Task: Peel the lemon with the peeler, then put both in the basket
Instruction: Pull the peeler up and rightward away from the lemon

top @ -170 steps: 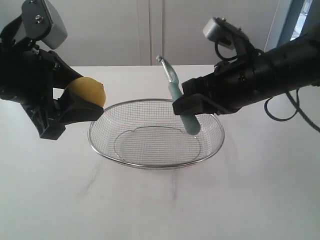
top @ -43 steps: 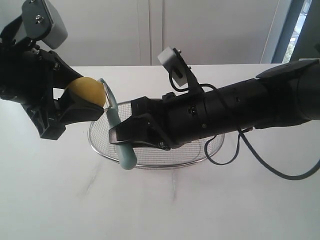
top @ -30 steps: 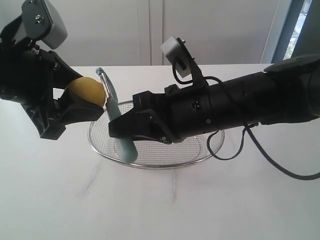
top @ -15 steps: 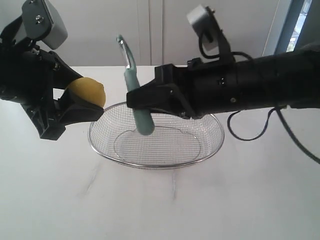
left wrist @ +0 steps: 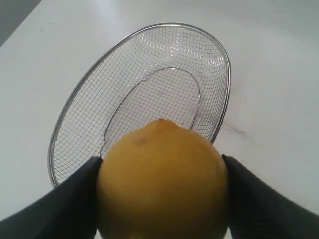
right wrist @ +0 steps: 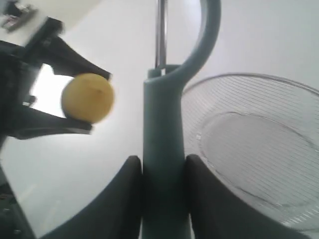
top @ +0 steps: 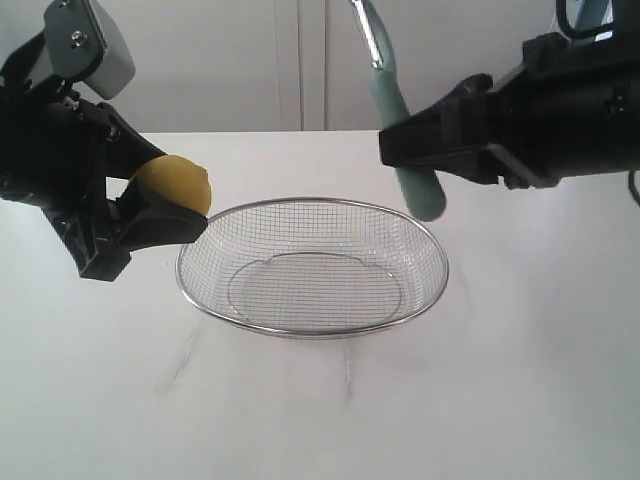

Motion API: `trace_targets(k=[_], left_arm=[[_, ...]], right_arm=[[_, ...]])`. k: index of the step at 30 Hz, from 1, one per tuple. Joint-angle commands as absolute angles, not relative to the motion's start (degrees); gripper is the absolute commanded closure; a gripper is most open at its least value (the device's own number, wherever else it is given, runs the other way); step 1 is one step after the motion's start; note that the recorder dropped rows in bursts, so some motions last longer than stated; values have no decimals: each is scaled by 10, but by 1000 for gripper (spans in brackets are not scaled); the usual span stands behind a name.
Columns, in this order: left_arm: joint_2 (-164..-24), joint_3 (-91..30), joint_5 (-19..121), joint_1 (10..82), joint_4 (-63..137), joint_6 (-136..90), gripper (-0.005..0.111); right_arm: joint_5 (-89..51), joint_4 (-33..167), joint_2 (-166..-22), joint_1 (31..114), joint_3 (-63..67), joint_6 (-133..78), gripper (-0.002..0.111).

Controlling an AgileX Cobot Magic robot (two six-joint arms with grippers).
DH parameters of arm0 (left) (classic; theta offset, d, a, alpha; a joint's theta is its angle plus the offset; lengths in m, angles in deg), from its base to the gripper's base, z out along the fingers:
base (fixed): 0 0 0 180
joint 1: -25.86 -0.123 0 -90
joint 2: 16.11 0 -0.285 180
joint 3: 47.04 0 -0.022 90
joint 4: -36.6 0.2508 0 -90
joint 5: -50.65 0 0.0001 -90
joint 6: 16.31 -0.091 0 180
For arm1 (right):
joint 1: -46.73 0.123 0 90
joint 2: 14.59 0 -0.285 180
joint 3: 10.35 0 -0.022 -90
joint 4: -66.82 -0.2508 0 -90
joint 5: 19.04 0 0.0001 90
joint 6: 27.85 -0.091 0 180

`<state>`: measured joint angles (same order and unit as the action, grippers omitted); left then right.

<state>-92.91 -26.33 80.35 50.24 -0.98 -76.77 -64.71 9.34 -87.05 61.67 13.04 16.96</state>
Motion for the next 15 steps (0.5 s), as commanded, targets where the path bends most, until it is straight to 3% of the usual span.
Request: trace_targets(k=[1, 15], left_arm=[[-926, -262, 812, 506, -19, -763, 107], [-926, -262, 813, 506, -24, -763, 107]], right_arm=[[-596, 284, -880, 610, 109, 44, 108], [-559, 306, -1094, 610, 26, 35, 108]])
